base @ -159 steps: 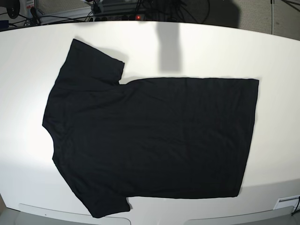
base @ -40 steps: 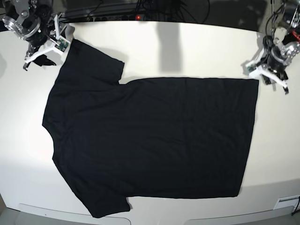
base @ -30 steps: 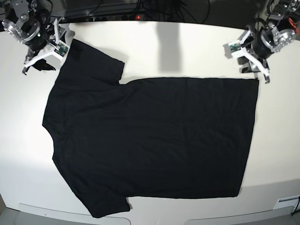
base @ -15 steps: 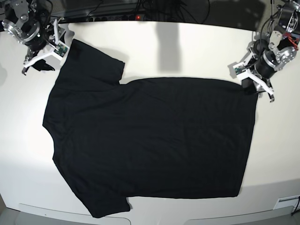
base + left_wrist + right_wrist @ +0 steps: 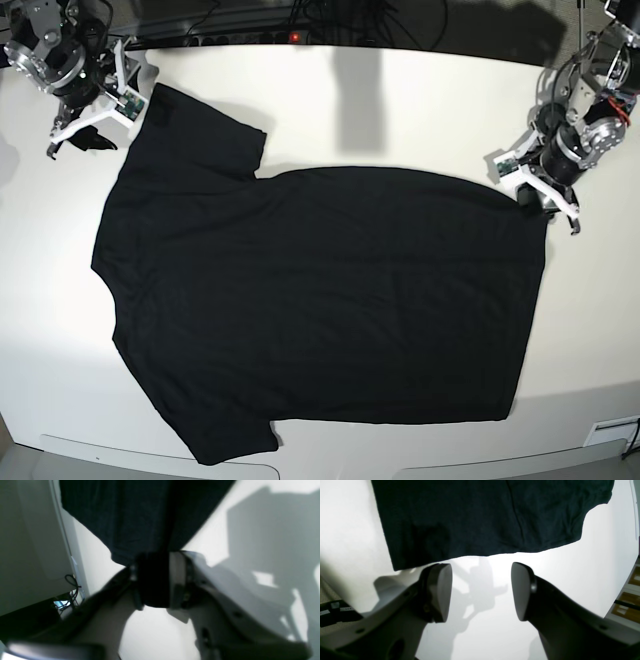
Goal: Fold the T-shirt properly
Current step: 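Drag the grasped shoulder corners with both grippers to straighten the shirt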
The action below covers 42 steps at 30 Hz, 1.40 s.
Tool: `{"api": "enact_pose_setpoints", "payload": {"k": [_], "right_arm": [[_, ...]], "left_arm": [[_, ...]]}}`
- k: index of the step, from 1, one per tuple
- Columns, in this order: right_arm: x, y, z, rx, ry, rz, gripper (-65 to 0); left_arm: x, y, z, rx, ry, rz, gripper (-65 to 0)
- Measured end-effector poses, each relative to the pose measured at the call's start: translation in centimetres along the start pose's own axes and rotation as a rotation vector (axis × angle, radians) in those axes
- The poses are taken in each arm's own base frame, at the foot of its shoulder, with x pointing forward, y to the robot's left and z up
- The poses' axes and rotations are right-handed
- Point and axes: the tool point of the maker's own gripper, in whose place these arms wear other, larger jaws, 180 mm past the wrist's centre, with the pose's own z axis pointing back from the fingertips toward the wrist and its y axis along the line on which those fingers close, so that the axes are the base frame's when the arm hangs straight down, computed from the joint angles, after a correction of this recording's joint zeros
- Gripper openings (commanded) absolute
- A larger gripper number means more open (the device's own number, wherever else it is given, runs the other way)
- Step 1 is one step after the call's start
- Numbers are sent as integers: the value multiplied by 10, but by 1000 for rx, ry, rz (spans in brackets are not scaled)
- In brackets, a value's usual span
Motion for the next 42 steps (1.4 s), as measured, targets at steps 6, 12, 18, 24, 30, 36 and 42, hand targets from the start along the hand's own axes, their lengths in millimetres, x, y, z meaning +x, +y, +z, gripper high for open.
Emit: {"api": "enact_pose_setpoints", "payload": {"k": [6,12,18,24,30,36,42], "right_arm": [[0,0,0,0,2,0,-281],[3,0,0,0,-16,0,-281],[9,2,0,11,-53,6,-281],[17,25,-3,94,-64,167,-281],[23,22,-8,79,-72,247,-281],[24,27,-18,95,-80,279,-281],[20,34,-39,111,-56,348,-281]], "left_arm": [[-9,-4,-1,-15,57,71,-650],[-31,-3,3,-16,170,60,-650],[-31,-3,2,-8,169,65,-650],[-25,-1,3,13,138,175,-650],[-12,1,7,7,113,207,-650],[13,1,13,-11,46,197,-650],[29,1,15,-23,-2,196,-650]]}}
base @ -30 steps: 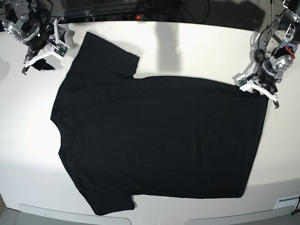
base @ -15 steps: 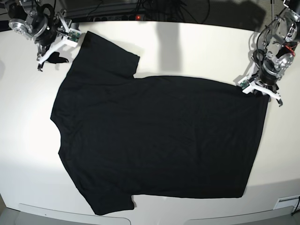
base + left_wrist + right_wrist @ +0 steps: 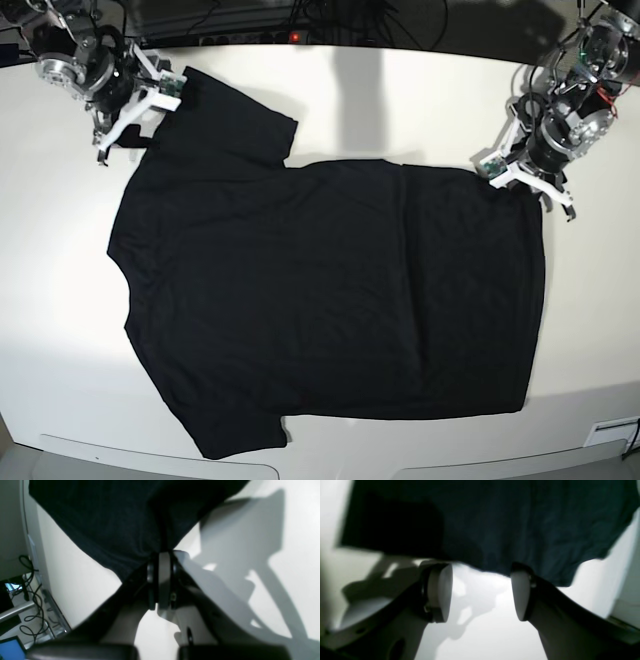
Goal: Fold the T-shirt properly
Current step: 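Drag the grasped shoulder corners with both grippers to straighten the shirt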
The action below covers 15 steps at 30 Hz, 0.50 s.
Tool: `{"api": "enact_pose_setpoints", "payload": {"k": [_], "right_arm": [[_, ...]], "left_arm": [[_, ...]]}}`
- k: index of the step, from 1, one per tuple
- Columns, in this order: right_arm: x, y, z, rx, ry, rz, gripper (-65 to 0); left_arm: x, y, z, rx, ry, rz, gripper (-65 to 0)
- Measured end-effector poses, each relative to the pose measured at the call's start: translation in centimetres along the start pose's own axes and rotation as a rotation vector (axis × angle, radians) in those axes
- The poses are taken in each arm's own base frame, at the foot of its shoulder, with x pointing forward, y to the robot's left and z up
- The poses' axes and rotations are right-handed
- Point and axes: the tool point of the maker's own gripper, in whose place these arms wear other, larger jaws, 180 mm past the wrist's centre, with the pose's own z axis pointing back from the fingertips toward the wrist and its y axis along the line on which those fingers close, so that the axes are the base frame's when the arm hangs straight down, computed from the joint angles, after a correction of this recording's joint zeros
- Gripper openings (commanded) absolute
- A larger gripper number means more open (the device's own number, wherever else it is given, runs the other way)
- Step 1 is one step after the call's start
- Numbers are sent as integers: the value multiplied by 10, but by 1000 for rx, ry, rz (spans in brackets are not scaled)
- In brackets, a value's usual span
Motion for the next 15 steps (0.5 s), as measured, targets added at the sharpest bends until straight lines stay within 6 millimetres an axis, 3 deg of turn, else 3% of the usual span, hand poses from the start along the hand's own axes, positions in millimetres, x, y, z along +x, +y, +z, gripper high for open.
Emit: {"api": "enact_pose_setpoints", "payload": {"k": [8,12,15], "right_arm": [[22,-2,-22,11,-45,34,-306],[25,0,-25,21,-38,44,-422],[24,4,-26,37,-32,44,-585]], "left_arm": [[0,-1,0,-4,-2,1,-650],[0,-1,0,-4,-1,1,-650],[0,-1,0,-4,-1,1,-650]]}}
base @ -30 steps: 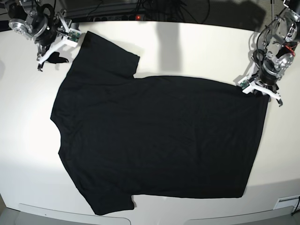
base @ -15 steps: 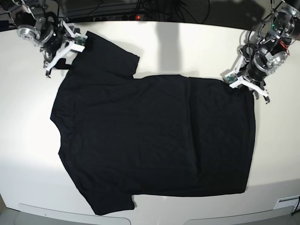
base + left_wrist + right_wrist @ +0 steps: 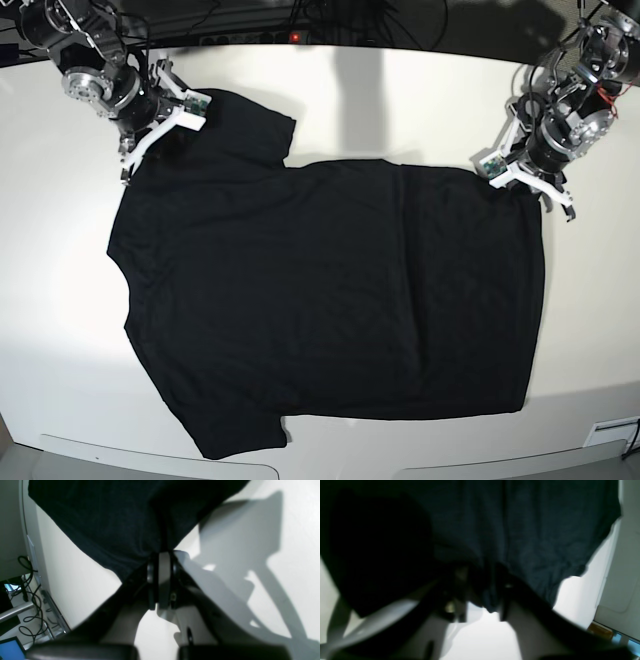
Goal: Fold the T-shirt properly
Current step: 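Drag the grasped shoulder corners with both grippers to straighten the shirt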
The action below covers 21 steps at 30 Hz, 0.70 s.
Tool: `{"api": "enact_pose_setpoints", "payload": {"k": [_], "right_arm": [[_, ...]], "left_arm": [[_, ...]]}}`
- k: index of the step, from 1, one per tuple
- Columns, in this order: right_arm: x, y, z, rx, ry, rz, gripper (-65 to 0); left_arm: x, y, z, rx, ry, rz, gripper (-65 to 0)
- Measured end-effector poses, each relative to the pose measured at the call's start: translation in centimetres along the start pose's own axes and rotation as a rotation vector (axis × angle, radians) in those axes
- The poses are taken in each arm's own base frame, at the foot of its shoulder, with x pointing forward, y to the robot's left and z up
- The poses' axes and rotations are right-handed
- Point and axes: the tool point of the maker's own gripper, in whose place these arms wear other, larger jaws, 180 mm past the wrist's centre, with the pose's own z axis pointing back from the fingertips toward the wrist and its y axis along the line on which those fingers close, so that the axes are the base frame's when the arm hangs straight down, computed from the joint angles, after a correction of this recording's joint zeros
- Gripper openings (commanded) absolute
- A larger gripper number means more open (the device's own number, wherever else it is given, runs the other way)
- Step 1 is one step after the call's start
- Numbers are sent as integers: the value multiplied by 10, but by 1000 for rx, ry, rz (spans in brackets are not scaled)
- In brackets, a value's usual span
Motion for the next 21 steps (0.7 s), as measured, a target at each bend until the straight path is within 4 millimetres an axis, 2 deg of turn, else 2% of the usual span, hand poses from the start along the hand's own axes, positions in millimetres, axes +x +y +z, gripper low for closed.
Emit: {"api": "enact_pose_setpoints", "payload": {"k": [1,5,8,13,17,21], "right_arm": [[-1,0,0,0,5,0,-644],[-9,-10,1,-63,48,-95,-650],[-6,-13,5,-59,27,-181,-650],[-7,-16,27,-40,-9,-283,-650],[-3,-22,50,-41,-53,-338,-650],[1,-17,71,-31,-72,-357,-650]], "left_arm": [[0,0,0,0,0,0,-650],[7,-4,0,-28,-41,86,-650],[15,-7,3,-60,-93,187,-650],[22,-22,26,-141,-160,281,-650],[11,-28,44,-147,-143,284,-650],[2,-38,50,-146,-115,289,-650]]}}
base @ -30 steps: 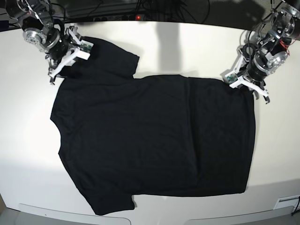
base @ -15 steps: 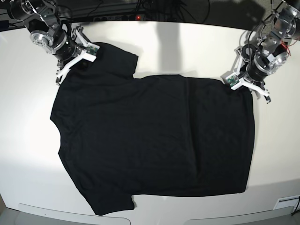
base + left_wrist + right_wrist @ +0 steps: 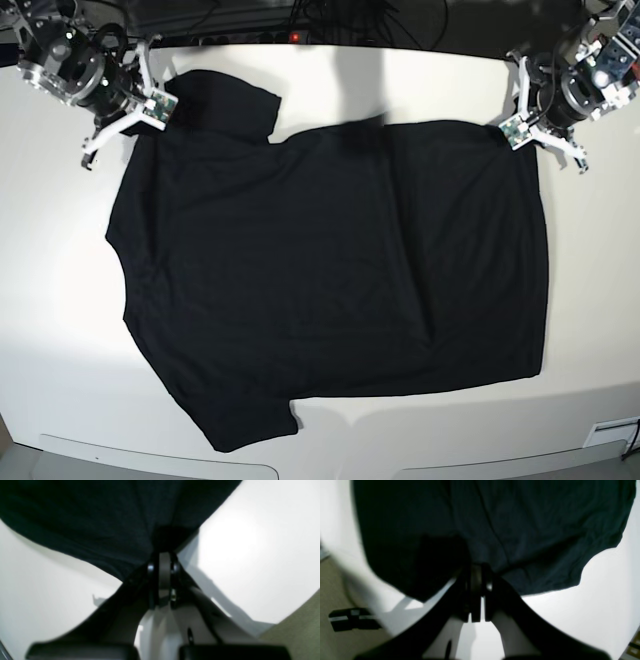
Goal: Fold the T-shirt properly
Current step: 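Drag the grasped shoulder corners with both grippers to straighten the shirt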
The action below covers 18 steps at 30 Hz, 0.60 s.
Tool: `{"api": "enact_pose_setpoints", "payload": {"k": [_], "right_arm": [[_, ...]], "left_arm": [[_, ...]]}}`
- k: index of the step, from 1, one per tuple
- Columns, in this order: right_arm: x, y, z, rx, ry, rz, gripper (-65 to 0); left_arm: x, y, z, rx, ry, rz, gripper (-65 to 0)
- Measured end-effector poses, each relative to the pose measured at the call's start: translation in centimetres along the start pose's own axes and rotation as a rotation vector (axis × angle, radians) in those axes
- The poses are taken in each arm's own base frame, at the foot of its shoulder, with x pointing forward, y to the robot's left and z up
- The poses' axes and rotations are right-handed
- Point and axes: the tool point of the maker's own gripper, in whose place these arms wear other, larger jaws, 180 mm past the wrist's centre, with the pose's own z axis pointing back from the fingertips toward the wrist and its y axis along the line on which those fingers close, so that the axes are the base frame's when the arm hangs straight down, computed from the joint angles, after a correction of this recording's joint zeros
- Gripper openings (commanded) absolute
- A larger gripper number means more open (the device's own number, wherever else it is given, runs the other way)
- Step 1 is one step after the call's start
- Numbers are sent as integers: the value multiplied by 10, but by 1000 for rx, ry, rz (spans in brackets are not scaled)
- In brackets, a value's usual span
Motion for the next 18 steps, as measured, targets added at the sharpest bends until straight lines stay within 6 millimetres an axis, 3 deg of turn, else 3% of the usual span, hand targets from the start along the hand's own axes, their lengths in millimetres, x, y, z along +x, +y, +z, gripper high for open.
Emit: {"api": "enact_pose_setpoints", "payload": {"k": [5,8,11,13,16,18], "right_arm": [[-5,3,24,-5,20,-28,-650],[0,-3,36,-14,1,-45,-650],[-2,-3,40,-8,4,-59,-650],[-2,-7,41,-17,4,-56,-650],[1,-17,38,-48,-8,-65,-650],[2,-23,34,-69,-23,-107,-650]], "left_arm": [[-10,-11,3,-5,19,12,-650],[-18,-5,8,16,32,30,-650],[-30,12,17,70,55,63,-650],[-29,34,24,154,14,130,-650],[-15,74,35,278,-86,198,-650],[-7,86,37,323,-124,227,-650]]}}
